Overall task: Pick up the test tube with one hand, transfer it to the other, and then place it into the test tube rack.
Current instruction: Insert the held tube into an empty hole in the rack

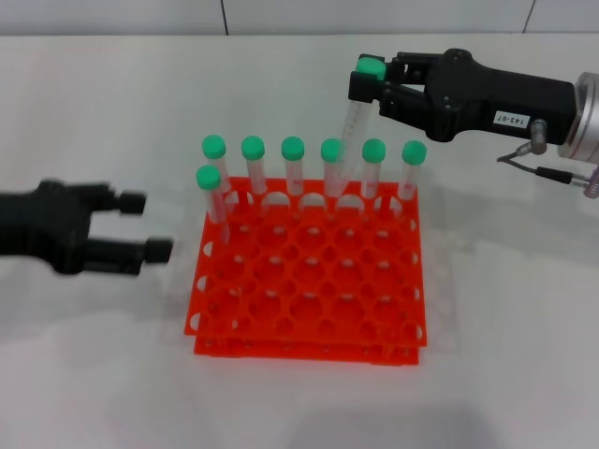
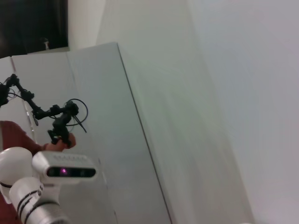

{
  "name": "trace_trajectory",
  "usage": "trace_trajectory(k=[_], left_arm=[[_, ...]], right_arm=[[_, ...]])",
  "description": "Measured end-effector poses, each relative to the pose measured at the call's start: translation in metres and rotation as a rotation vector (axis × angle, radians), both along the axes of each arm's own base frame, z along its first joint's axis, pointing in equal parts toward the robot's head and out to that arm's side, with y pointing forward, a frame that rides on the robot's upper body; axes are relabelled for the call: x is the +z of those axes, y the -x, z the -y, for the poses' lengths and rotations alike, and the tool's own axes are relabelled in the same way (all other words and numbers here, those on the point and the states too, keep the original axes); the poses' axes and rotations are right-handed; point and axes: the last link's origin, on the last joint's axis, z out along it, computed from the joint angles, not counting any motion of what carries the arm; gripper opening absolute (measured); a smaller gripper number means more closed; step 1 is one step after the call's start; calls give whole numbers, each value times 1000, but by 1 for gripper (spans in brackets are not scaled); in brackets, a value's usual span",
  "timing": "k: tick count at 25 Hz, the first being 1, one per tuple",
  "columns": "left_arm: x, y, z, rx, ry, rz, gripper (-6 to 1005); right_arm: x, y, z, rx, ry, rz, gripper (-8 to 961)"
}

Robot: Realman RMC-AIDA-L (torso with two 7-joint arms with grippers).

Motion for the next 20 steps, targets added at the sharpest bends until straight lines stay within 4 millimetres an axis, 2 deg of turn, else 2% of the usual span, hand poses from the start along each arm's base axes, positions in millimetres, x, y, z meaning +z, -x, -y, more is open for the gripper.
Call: trace_trajectory(k=[6, 10, 20], left_arm=[[-6, 26, 15, 100, 53, -105, 872], [-8, 34, 16, 117, 39, -130, 871], [-10, 28, 7, 75, 31, -133, 868]], right_arm=[[-10, 5, 3, 11, 6, -3, 265], [-18, 8, 3, 8, 10, 3, 266], [-36, 14, -2, -17, 6, 55, 266]])
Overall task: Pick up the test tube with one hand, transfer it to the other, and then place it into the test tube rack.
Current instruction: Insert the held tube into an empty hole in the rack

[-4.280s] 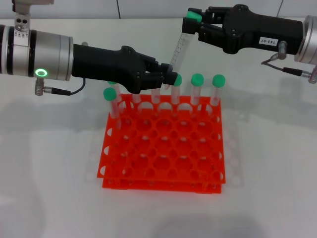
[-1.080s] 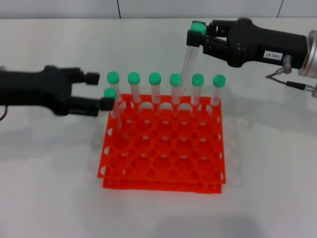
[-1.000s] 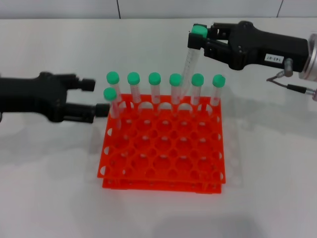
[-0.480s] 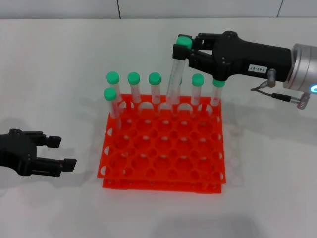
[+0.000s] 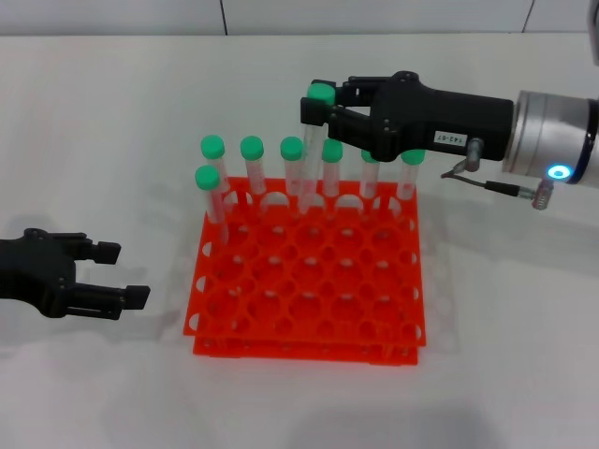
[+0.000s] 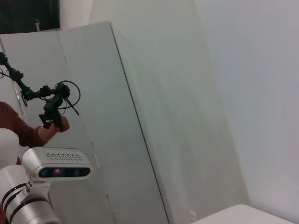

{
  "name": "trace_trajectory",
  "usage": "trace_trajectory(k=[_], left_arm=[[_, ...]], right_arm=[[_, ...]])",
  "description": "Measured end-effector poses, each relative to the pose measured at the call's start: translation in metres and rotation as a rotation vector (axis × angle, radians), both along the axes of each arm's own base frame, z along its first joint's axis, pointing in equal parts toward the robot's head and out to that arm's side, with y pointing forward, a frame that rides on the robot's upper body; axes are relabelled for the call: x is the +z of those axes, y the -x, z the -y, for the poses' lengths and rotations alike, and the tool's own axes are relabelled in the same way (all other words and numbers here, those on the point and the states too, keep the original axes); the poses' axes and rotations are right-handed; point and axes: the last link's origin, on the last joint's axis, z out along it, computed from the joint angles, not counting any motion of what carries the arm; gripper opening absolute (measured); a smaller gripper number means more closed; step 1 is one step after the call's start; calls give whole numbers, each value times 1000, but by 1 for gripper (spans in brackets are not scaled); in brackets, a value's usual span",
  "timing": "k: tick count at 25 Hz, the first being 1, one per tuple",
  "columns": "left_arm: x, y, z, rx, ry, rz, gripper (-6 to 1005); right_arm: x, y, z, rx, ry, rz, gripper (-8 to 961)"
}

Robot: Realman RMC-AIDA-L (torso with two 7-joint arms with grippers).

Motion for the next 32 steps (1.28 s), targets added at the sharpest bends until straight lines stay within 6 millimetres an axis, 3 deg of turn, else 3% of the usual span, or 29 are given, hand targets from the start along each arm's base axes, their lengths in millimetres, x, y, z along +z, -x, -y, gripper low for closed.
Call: trace_trajectory(k=[13, 32], left_arm=[[-2, 0, -1, -13, 2, 0, 868], [-1, 2, 0, -25, -6, -6, 868]], right_arm=[[-25, 16, 5, 35, -59, -5, 266], [-46, 18, 22, 80, -95, -16, 267]])
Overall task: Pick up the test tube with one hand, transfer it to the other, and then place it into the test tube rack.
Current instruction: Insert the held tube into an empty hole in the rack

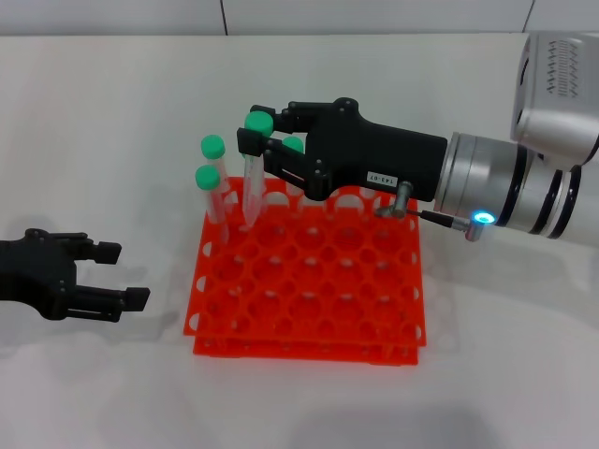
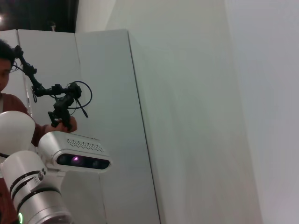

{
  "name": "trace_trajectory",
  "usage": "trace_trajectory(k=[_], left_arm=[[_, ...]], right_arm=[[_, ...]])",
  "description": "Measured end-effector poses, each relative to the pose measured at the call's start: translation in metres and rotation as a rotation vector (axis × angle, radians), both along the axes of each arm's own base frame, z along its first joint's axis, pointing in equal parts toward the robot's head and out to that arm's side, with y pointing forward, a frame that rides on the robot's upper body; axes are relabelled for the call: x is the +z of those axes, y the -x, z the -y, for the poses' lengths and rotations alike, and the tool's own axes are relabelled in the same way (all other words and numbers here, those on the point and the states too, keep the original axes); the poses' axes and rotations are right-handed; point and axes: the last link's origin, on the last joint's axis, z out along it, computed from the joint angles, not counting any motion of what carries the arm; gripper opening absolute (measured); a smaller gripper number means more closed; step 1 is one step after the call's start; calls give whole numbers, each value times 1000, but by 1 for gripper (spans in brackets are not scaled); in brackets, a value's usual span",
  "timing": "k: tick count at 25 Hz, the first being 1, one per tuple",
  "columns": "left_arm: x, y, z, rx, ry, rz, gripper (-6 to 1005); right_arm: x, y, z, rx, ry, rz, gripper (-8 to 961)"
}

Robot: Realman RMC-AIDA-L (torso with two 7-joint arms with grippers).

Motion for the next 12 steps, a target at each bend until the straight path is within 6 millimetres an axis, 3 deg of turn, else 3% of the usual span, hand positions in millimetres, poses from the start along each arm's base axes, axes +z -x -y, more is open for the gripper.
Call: trace_trajectory(k=[12], left_arm=[[-1, 0, 1, -6, 0, 4, 865]], right_arm=[[-8, -2, 1, 2, -91, 15, 268]])
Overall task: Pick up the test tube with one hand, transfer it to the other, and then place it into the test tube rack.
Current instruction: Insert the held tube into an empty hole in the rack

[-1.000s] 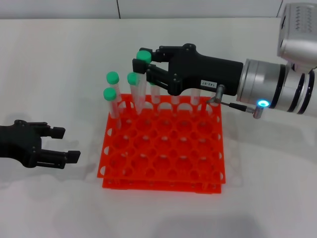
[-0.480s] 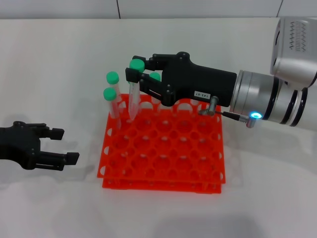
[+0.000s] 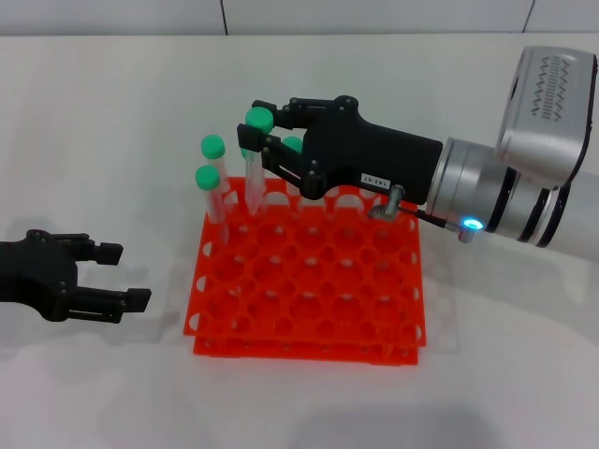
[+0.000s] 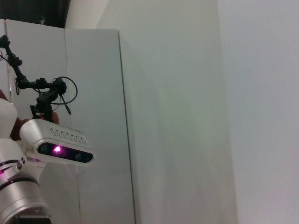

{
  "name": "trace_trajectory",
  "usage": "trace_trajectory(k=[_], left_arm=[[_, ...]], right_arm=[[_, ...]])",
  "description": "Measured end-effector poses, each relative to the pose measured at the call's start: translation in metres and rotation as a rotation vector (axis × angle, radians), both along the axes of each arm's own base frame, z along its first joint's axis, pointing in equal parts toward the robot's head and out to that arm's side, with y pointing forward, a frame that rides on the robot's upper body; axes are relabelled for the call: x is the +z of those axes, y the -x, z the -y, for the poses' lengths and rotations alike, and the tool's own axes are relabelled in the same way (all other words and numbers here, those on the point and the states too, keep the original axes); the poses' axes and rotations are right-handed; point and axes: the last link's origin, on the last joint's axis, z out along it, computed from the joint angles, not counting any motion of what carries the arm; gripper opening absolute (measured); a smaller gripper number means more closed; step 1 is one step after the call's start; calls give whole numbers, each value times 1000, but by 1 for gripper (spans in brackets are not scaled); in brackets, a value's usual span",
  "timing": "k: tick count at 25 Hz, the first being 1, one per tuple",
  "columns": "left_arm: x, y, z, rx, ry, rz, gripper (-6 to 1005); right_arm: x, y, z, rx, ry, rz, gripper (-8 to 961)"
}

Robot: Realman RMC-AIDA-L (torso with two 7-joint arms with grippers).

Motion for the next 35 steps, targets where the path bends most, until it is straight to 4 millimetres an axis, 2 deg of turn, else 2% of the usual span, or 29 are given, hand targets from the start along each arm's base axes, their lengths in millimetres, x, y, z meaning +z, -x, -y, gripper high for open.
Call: trace_trajectory(k=[9, 21, 35], left_arm=[[-1, 0, 0, -1, 0, 5, 864], [-1, 0, 2, -3, 2, 10, 865], [-1, -2, 1, -14, 1, 10, 863]], right_arm=[[-4, -8, 5, -7, -35, 15, 268], [-11, -4, 13, 15, 0, 16, 268], [-9, -3, 8, 4, -17, 22, 269]])
